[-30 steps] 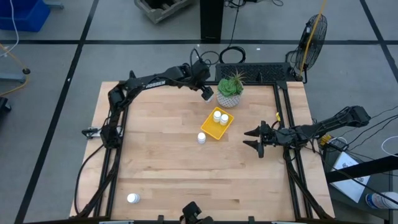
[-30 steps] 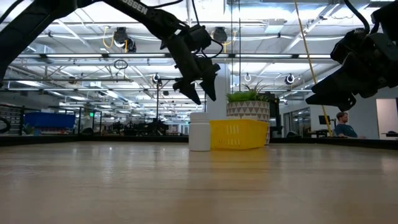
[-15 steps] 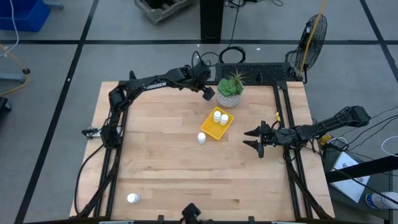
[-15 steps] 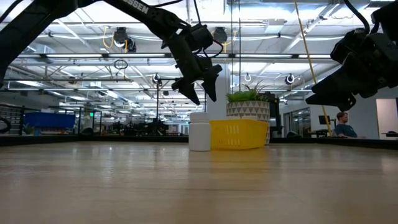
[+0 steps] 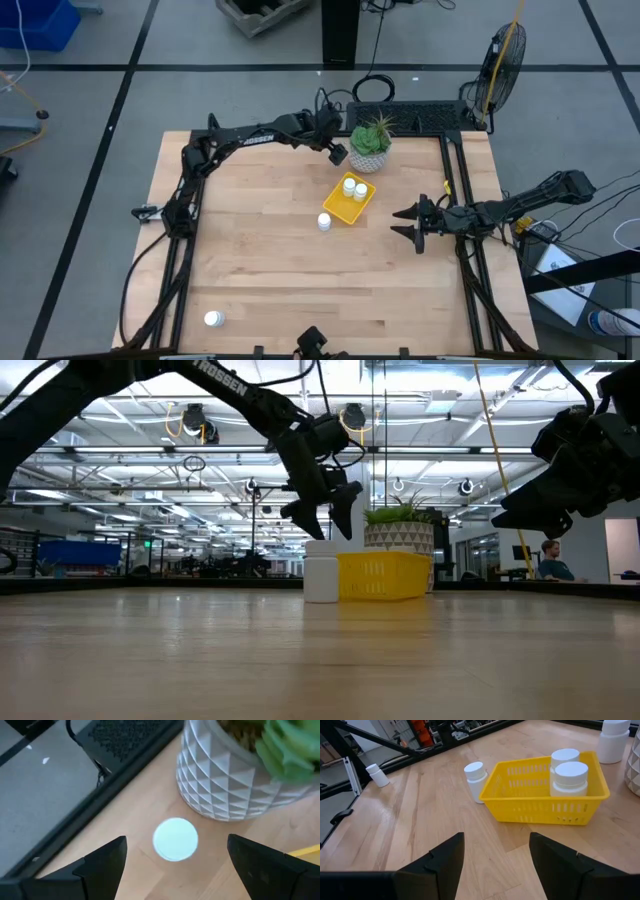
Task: Pick and place pill bottles into a basket
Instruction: Put the top white medicine bottle into the bin
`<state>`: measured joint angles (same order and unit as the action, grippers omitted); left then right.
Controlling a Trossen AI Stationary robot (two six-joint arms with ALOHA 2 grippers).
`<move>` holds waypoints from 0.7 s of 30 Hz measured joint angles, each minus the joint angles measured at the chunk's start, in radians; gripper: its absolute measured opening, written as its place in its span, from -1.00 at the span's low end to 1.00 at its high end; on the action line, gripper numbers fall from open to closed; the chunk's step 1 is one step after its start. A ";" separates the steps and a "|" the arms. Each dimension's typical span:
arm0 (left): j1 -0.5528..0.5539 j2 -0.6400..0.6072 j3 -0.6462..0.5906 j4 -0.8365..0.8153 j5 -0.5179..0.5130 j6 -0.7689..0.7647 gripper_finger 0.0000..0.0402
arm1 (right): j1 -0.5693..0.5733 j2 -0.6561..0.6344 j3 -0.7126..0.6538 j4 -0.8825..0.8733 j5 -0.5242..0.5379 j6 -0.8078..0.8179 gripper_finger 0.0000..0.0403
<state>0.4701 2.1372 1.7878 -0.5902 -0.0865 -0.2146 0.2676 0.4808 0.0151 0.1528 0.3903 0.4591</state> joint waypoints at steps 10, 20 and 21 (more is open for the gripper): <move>-0.028 0.037 0.000 0.062 -0.013 0.072 0.75 | 0.000 0.000 0.000 0.000 0.000 0.000 0.07; -0.010 0.052 -0.001 0.069 -0.024 0.153 0.75 | 0.000 0.000 0.000 0.000 0.000 0.000 0.07; -0.007 0.052 -0.001 0.069 -0.024 0.157 0.75 | 0.000 0.000 0.000 0.000 0.000 0.000 0.07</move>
<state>0.4627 2.1891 1.7866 -0.5209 -0.1108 -0.0580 0.2678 0.4811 0.0150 0.1528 0.3904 0.4593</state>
